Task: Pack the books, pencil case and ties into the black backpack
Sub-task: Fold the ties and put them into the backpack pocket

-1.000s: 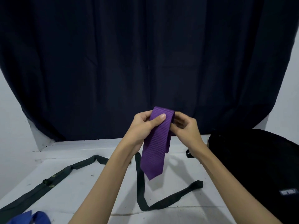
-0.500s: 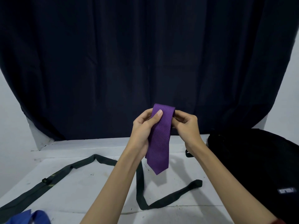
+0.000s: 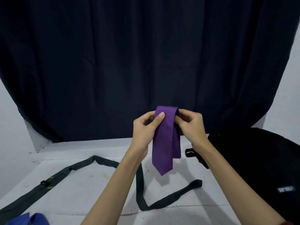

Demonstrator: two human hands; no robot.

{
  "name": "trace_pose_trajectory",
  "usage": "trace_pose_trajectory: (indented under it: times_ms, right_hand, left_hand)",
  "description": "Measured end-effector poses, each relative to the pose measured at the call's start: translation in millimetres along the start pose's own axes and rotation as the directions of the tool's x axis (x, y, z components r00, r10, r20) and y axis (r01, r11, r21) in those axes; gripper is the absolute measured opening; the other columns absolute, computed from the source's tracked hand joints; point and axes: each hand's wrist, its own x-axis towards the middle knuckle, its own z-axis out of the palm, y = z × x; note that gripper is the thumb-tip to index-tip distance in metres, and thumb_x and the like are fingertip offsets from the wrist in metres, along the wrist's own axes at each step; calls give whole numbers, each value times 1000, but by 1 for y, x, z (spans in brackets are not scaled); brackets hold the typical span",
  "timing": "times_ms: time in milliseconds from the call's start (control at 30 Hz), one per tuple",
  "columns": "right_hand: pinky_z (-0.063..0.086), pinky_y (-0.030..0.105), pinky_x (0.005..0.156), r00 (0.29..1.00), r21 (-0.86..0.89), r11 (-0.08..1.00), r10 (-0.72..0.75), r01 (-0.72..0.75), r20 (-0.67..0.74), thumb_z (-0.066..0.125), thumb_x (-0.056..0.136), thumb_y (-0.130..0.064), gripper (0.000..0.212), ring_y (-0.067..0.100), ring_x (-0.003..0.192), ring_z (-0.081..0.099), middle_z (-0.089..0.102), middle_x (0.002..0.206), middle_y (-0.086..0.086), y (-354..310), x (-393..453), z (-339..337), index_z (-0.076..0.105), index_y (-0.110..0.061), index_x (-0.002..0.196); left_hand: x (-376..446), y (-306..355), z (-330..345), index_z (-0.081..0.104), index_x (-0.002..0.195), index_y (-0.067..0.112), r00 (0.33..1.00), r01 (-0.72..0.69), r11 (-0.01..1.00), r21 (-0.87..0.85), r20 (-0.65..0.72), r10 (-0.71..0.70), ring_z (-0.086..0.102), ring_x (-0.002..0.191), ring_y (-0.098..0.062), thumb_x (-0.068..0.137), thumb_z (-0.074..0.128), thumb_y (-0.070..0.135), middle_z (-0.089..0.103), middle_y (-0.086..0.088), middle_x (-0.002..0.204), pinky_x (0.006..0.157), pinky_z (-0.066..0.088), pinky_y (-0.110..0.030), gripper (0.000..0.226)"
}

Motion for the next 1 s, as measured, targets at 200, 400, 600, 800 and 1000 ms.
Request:
trace_pose_trajectory:
  times_ms: [200,400,600,800,1000]
  right_hand:
    - [55,20,76,994,-125,989,-89,81,-60,63,88,-5,19,6,85,67,68,85,-13,6,0,4,71,-10,104]
    - [58,27,71,1000,-12,1000,-4,4,1,63,88,-3,21,7,77,68,70,82,-9,3,-3,2,69,-23,90]
    - [54,15,62,994,129,988,72,-82,77,59,90,-4,19,0,70,67,70,80,-6,-4,-7,-1,69,-21,89]
    - [50,21,68,972,220,951,187,-216,146,54,90,-34,35,10,72,62,67,77,3,-9,-14,0,69,-3,87]
    - [53,15,72,995,64,998,7,-14,99,74,77,-8,22,-2,76,66,68,81,-12,-10,-18,4,65,-26,85]
  left_hand:
    - [4,3,3,69,99,4,991,117,948,-295,90,-95,67,77,-11,93,55,12,71,-4,85,70,55,-21,17]
    - [5,2,6,68,99,-1,982,175,895,-411,9,-188,68,68,-11,85,65,12,71,-7,82,62,55,-20,19]
    - [3,-4,12,69,84,6,984,136,914,-382,-58,-171,67,72,-14,80,70,12,70,-5,81,67,58,-26,7]
    - [5,-14,11,71,82,10,986,69,947,-315,-120,-112,64,84,-23,78,74,17,69,-5,84,86,55,-42,8]
    - [6,-6,8,67,96,6,966,259,863,-433,129,-225,69,77,-18,74,70,22,70,-9,88,71,59,-31,28]
